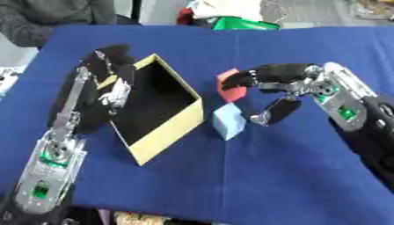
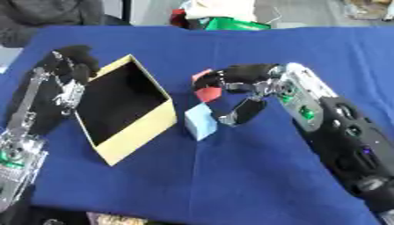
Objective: Pick up objects on the table and place them in the box.
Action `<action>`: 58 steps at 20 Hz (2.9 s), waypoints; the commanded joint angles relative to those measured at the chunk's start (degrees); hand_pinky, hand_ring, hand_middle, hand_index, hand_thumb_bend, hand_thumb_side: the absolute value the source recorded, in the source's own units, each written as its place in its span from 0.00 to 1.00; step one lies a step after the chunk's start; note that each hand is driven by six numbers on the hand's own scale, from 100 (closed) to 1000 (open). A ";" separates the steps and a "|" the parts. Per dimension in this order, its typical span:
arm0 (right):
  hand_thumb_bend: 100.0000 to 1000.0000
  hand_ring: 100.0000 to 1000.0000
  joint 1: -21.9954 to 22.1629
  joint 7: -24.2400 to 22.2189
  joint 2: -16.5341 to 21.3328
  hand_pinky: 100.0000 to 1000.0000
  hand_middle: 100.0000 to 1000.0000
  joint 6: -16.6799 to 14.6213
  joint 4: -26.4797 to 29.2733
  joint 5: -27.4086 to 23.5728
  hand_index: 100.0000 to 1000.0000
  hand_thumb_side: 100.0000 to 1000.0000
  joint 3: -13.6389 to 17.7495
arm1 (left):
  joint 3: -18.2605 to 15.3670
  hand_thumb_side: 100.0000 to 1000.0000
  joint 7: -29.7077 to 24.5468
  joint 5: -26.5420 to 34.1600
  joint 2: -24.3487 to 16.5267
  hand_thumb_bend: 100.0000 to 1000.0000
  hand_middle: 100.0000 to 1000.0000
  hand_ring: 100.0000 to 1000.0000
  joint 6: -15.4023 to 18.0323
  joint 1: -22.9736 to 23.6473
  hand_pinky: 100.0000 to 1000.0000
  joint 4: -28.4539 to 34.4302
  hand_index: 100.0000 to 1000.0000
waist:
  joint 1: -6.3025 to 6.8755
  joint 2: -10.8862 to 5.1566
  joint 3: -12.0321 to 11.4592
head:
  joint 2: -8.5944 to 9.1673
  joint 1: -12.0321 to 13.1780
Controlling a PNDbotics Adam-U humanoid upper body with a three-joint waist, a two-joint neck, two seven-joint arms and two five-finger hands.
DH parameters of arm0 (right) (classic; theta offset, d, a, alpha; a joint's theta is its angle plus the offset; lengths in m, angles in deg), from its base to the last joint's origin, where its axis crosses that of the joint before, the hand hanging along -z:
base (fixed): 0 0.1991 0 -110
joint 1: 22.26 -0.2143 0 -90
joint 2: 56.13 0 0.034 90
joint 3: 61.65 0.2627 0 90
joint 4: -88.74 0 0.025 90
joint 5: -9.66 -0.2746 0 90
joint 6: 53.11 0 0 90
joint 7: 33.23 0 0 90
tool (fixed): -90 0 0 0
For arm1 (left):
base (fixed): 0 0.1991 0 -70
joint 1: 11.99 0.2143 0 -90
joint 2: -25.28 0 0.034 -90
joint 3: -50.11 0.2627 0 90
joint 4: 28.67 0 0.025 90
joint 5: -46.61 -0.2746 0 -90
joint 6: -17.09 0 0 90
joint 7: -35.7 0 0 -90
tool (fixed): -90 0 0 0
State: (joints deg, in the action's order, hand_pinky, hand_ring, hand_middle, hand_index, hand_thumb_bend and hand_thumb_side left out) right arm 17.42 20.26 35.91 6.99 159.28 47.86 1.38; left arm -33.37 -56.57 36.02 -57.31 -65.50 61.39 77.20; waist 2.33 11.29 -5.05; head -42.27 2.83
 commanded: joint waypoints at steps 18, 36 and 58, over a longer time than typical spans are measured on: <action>0.00 0.94 0.99 -10.02 1.81 0.86 0.90 -2.63 8.38 -4.48 0.99 0.36 -3.65 | -0.32 0.51 0.04 -0.45 -0.40 0.09 0.58 0.61 0.06 -0.54 0.63 1.15 0.79 | -0.37 -1.13 0.34 | 0.36 0.42; 0.00 0.93 1.89 -11.29 -0.23 0.86 0.87 -2.73 3.80 -1.93 0.97 0.36 -4.30 | -0.33 0.51 -0.12 -0.49 -0.24 0.10 0.58 0.61 -0.03 -0.85 0.63 1.22 0.79 | -0.12 -0.62 -0.49 | 0.73 0.17; 0.00 0.80 -0.09 -2.20 4.23 0.80 0.46 1.96 11.00 -8.07 0.69 0.08 0.04 | -3.03 0.49 3.13 -1.41 -0.68 0.10 0.57 0.61 -0.46 -0.43 0.63 2.17 0.79 | -0.41 -2.04 -0.71 | 0.50 0.29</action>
State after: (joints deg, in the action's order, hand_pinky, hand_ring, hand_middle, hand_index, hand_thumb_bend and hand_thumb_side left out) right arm 18.71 18.73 38.50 9.10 168.24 40.95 0.20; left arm -35.60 -53.98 34.94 -57.31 -65.99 61.40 77.88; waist 1.93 10.25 -5.77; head -42.09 3.12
